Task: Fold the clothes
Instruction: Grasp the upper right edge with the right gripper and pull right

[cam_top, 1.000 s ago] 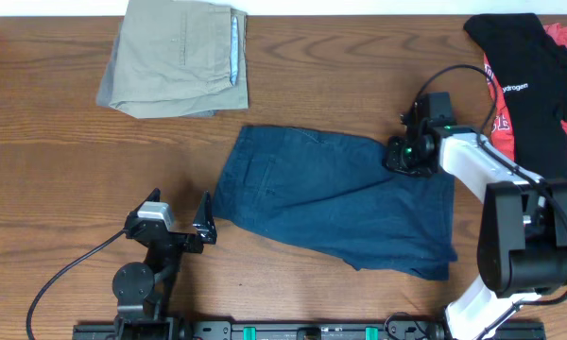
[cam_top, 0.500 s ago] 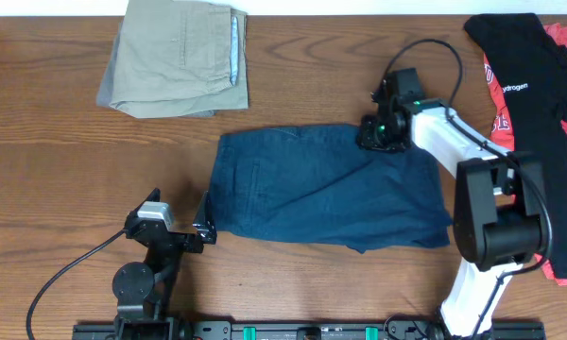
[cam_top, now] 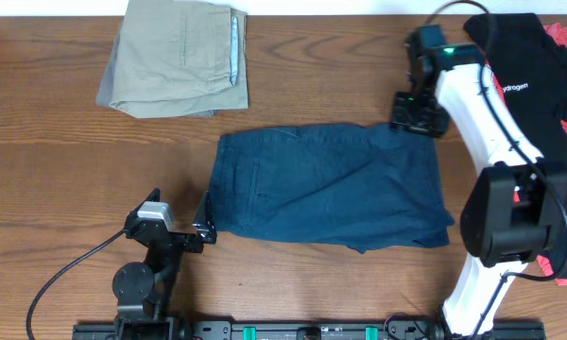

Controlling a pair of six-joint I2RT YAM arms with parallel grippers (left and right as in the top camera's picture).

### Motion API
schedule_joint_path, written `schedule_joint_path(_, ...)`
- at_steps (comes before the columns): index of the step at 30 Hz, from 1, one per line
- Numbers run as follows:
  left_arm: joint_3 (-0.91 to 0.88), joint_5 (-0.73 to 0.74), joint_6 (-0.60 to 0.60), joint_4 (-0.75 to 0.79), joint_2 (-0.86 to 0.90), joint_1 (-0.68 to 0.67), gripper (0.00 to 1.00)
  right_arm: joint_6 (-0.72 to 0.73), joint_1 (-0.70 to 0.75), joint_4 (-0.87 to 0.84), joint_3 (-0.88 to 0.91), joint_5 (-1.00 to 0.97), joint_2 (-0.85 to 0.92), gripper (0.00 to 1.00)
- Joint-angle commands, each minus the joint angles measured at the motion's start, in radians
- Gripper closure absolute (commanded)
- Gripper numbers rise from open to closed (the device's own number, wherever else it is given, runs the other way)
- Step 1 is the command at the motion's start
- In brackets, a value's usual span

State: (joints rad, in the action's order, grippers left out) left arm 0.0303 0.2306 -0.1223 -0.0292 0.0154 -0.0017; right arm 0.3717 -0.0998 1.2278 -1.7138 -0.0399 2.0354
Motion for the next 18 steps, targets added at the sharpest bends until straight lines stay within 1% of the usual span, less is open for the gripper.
schedule_joint_path(1, -0.026, 0.013, 0.017, -0.018, -0.003, 0.003, 0.02, 0.04, 0.037, 0.01, 0.064, -0.034, 0.0, 0.51)
schedule_joint_path(5, -0.026, 0.013, 0.017, -0.018, -0.003, 0.003, 0.02, 0.029, 0.058, -0.111, 0.196, -0.012, 0.0, 0.71)
schedule_joint_path(6, -0.026, 0.013, 0.017, -0.018, -0.003, 0.003, 0.02, 0.0, 0.061, -0.161, 0.234, 0.025, 0.0, 0.72)
schedule_joint_path(8, -0.026, 0.013, 0.017, -0.018, -0.003, 0.003, 0.02, -0.018, 0.063, -0.235, 0.289, 0.084, 0.0, 0.72)
schedule_joint_path(12, -0.026, 0.013, 0.017, -0.018, -0.003, 0.003, 0.02, -0.017, 0.062, -0.316, 0.358, 0.087, 0.0, 0.7)
schedule_joint_path(14, -0.026, 0.013, 0.017, -0.018, -0.003, 0.003, 0.02, -0.005, 0.068, -0.323, 0.378, 0.053, 0.0, 0.69)
schedule_joint_path(18, -0.026, 0.013, 0.017, -0.018, -0.003, 0.003, 0.02, 0.053, 0.106, -0.29, 0.386, -0.091, 0.0, 0.7)
